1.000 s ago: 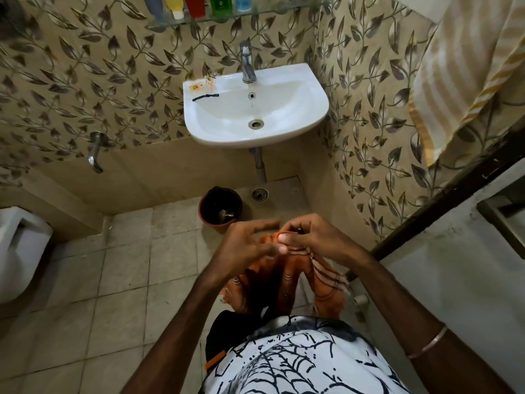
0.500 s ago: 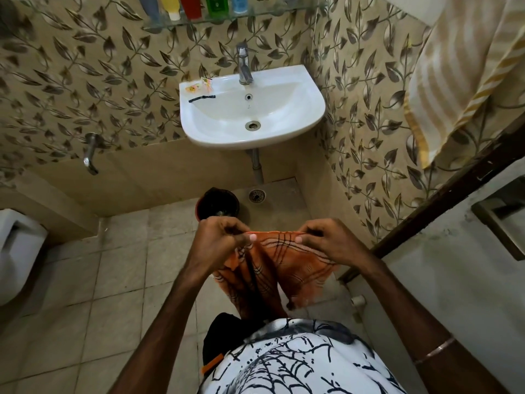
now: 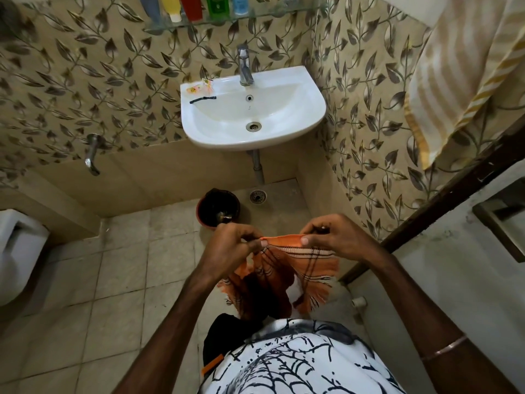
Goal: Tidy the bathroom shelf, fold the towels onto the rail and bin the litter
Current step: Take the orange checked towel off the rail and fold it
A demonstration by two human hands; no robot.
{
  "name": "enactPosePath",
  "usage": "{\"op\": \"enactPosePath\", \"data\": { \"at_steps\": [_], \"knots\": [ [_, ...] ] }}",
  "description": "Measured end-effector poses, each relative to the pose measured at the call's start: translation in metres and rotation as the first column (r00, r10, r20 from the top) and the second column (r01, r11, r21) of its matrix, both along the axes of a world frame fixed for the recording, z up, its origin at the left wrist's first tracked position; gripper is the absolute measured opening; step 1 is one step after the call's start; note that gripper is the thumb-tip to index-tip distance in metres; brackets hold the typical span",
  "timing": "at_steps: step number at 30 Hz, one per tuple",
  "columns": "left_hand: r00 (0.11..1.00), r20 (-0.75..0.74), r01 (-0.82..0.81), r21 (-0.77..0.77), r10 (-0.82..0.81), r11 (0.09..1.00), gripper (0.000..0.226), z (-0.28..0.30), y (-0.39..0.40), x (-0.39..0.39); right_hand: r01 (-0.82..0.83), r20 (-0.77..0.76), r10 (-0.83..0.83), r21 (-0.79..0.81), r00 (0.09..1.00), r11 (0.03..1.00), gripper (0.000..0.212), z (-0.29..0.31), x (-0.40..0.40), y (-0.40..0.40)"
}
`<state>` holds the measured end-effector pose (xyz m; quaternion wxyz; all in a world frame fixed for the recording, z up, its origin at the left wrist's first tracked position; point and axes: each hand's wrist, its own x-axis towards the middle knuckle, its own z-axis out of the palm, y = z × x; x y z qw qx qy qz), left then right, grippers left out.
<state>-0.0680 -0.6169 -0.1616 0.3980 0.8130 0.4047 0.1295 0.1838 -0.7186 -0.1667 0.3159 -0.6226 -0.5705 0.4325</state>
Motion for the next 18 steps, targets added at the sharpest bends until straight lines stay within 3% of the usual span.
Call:
{"op": "enactPosePath", "data": {
  "at_steps": [3,6,11,15,18],
  "knots": [
    [0.999,-0.04,-0.032,-0.015,0.031,0.999,0.004,-0.001,0.004,0.002,-0.026,-0.123,0.026,0.001,0.992,1.0,0.022,0.002,0.003,-0.005],
    [0.993,-0.103,-0.063,-0.01,0.062,0.998,0.008,-0.001,0.006,0.008,-0.085,-0.151,0.081,-0.024,0.985,0.996,0.025,0.001,0.0,-0.004],
    [0.981,-0.052,-0.189,-0.03,0.187,0.982,0.01,0.0,0.013,0.01,-0.276,-0.249,0.249,-0.079,0.936,0.958,0.039,-0.002,-0.001,-0.006],
    [0.966,0.01,-0.258,-0.08,0.259,0.963,0.01,0.0,0.013,0.016,-0.09,-0.193,0.098,0.052,0.976,0.995,0.025,-0.005,-0.015,0.0],
    [0.904,0.131,-0.351,-0.315,0.407,0.882,0.01,0.006,0.012,0.023,-0.007,-0.094,0.018,0.122,0.995,0.993,0.015,-0.008,-0.023,0.006]
  ]
}}
